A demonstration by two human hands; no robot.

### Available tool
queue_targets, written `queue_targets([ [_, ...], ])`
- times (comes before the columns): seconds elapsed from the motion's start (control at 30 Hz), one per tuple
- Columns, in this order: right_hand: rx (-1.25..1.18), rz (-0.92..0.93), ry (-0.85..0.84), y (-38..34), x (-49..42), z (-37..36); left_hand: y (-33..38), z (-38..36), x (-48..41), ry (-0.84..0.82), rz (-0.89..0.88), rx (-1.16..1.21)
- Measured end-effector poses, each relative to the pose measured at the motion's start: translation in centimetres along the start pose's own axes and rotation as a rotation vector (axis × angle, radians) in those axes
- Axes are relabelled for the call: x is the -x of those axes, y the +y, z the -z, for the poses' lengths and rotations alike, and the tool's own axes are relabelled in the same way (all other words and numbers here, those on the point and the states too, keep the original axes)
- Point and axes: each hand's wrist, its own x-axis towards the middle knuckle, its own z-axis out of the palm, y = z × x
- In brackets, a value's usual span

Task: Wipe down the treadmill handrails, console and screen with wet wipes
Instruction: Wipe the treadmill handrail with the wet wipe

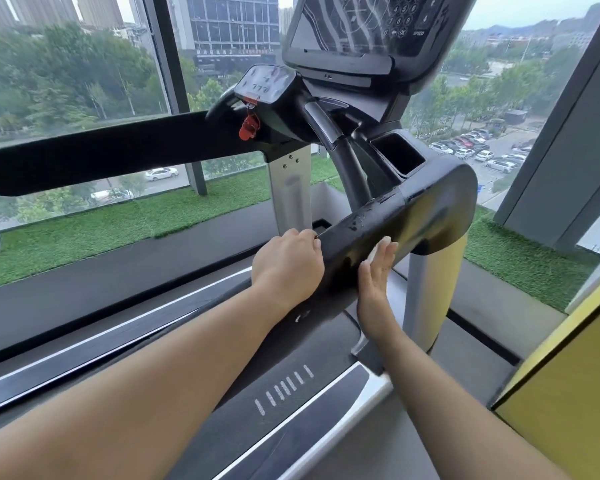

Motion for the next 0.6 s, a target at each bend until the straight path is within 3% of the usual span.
queue_targets([
  [0.1,-0.043,-0.066,0.063,-2.0,0.6,-1.3,0.0,0.0,0.0,0.003,0.000,0.005],
  [0.23,0.205,0.240,-0.091,-1.1,5.7,-3.9,0.0,0.0,-0.1,0.014,0.000,0.006],
  [0.3,0.280,0.273,-0.112,0.2,5.2,-3.3,0.1,0.0,0.0,0.017,-0.001,0.005],
  [0.43,-0.030,-0.005,0.033,-1.0,1.2,-1.3,0.1,0.1,0.1,0.006,-0.005,0.007],
  [0.5,-0.076,-0.053,0.069,-2.2,1.0,-1.5,0.1,0.1,0.1,0.003,-0.003,0.006],
  [0.6,0.123,0.179,-0.026,-2.7,4.3,-3.8,0.2,0.2,0.0,-0.001,0.002,0.012],
])
